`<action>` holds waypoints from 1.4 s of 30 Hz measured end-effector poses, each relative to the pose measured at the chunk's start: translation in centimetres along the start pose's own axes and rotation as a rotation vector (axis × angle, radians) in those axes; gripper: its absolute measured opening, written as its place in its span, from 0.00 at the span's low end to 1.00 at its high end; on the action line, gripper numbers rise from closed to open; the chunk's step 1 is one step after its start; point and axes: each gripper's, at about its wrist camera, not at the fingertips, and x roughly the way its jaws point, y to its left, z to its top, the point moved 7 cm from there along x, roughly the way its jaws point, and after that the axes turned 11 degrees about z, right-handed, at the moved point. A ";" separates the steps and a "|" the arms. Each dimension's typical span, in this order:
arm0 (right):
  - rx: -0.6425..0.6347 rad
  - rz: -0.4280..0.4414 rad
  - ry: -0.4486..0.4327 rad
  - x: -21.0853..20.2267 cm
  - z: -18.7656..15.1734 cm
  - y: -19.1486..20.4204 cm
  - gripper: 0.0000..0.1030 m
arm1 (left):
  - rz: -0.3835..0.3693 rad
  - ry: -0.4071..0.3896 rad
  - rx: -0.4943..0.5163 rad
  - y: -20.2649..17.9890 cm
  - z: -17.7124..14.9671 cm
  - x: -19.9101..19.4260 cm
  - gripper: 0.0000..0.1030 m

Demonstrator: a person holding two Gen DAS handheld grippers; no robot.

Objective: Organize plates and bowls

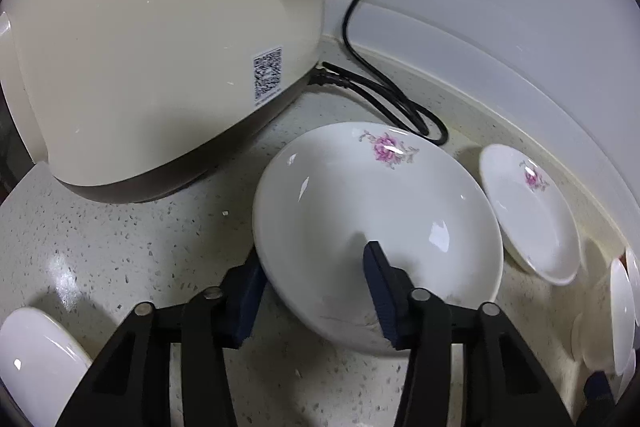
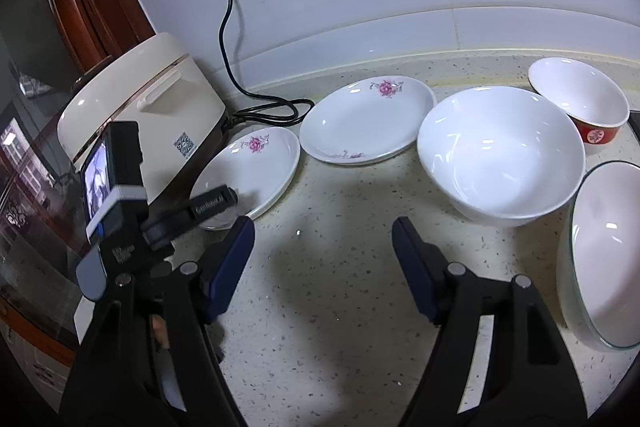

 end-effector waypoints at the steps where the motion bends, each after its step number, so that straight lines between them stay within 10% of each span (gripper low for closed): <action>1: 0.006 0.001 -0.002 0.0 0.1 -0.1 0.72 | -0.008 0.000 0.013 -0.1 -0.3 -0.3 0.41; 17: 0.128 -0.002 0.107 1.1 -1.6 -2.3 0.48 | -0.201 0.005 0.283 -2.0 -8.7 -7.9 0.43; 33: 0.062 -0.040 0.161 3.3 -2.4 -2.2 0.41 | -0.204 0.004 0.122 -1.7 -4.9 -4.1 0.46; 36: 0.031 -0.061 0.160 3.5 -2.2 -2.0 0.41 | -0.228 0.012 0.111 -1.7 -5.0 -4.2 0.26; 42: 0.062 -0.063 0.168 3.1 -2.2 -2.9 0.20 | -0.288 0.030 0.058 -0.9 -4.7 -3.9 0.23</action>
